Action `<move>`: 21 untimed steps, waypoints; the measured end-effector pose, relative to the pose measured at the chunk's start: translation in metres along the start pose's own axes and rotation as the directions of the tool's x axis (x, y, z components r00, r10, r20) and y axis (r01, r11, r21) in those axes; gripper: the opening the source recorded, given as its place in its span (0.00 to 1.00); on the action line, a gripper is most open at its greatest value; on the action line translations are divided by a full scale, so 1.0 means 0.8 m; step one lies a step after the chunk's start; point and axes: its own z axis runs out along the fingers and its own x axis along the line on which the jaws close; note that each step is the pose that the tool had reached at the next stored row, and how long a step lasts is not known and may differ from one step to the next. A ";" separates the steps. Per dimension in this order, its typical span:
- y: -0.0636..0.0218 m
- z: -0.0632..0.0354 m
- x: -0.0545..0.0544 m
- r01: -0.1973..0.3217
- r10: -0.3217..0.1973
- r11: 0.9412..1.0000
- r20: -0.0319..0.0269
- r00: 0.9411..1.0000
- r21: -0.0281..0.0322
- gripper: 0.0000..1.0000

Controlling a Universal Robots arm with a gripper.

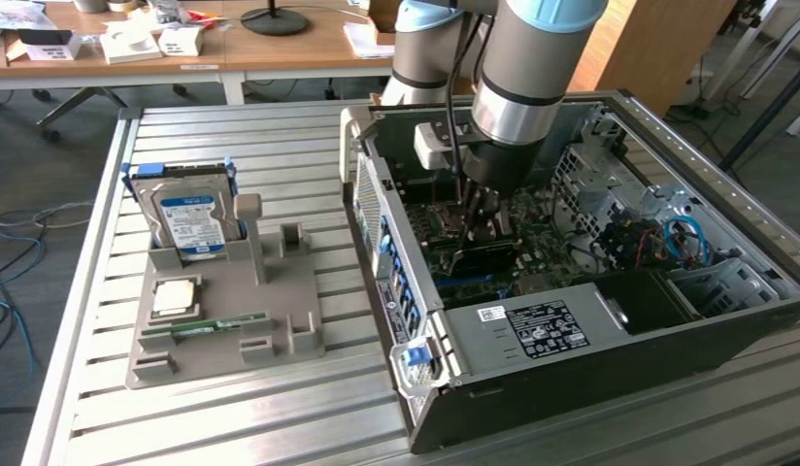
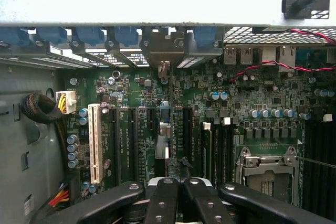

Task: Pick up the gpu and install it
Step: 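Press down on the gpu until it lock into place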

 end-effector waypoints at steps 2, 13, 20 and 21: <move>0.000 0.000 0.000 0.000 0.000 1.000 0.000 1.000 0.000 0.11; 0.000 0.001 0.000 0.000 0.000 1.000 0.000 1.000 0.000 0.11; 0.000 0.002 0.000 0.000 0.000 1.000 0.000 1.000 0.000 0.11; 0.000 0.002 0.000 0.000 0.000 1.000 0.000 1.000 0.000 0.11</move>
